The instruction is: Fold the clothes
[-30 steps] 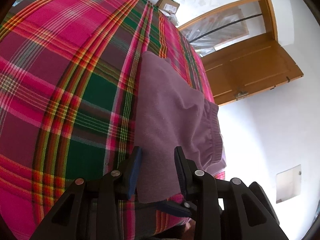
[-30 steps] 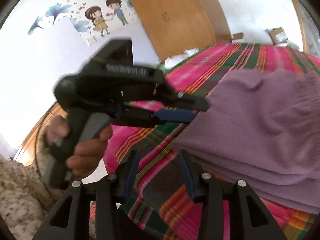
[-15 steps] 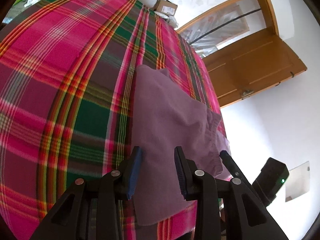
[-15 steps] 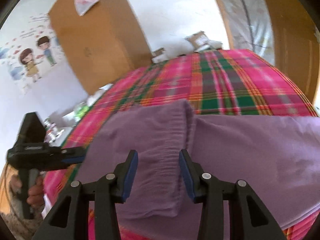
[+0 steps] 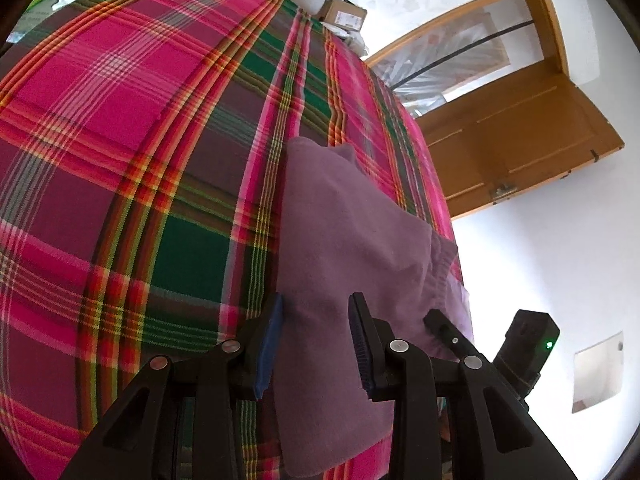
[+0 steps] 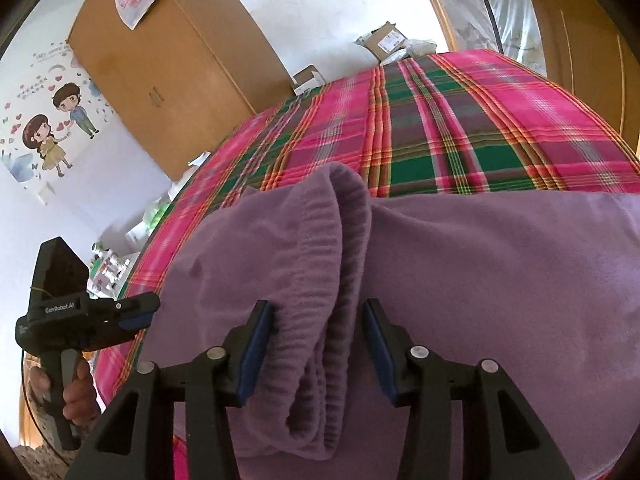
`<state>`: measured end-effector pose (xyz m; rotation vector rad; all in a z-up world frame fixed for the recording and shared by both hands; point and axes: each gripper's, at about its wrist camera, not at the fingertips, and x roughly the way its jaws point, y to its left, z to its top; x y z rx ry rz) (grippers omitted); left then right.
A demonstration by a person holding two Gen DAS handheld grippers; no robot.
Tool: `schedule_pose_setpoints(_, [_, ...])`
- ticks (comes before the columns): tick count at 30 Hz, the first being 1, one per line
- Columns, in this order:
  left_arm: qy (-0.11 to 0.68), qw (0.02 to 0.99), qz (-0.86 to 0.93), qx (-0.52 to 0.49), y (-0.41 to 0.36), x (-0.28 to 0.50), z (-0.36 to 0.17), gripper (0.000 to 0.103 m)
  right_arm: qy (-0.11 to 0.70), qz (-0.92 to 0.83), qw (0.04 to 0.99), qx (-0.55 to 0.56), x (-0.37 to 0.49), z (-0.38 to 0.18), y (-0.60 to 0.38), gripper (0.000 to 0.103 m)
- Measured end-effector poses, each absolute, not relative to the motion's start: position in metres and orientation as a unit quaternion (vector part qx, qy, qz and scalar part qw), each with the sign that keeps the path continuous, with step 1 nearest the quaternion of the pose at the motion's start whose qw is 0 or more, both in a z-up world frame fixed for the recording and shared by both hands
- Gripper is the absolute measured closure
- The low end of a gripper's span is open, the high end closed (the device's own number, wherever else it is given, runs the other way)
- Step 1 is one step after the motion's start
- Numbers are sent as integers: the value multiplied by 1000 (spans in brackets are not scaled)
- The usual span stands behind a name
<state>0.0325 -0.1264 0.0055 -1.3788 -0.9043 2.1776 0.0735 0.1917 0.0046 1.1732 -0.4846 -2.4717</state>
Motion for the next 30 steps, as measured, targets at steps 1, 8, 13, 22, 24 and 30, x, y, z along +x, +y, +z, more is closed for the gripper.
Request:
schedule_pose_setpoints(1, [-325,203,780,-495,-126,31,6,68,-174,-874,183,416,74,4,191,63])
schedule_pose_setpoints(8, [-322,198,779,-500,-122,27,2,68,-182,-874,204,402,77,7,190,82])
schedule_pose_setpoints(13, [-317,195,782,-499,-115,24,6,68,-191,-882,206,380,86,18,195,85])
schedule_pose_setpoints(22, [-317,199,785,-493,-106,23,7,68,-206,-892,168,366,99,23,221,85])
schedule_pose_setpoints(24, [-316,202,783,-497,-102,22,5,68,-206,-889,160,377,97,16,223,84])
schedule_pose_setpoints(30, [-310,204,780,-505,-93,18,2,68,-201,-886,143,393,90,7,220,80])
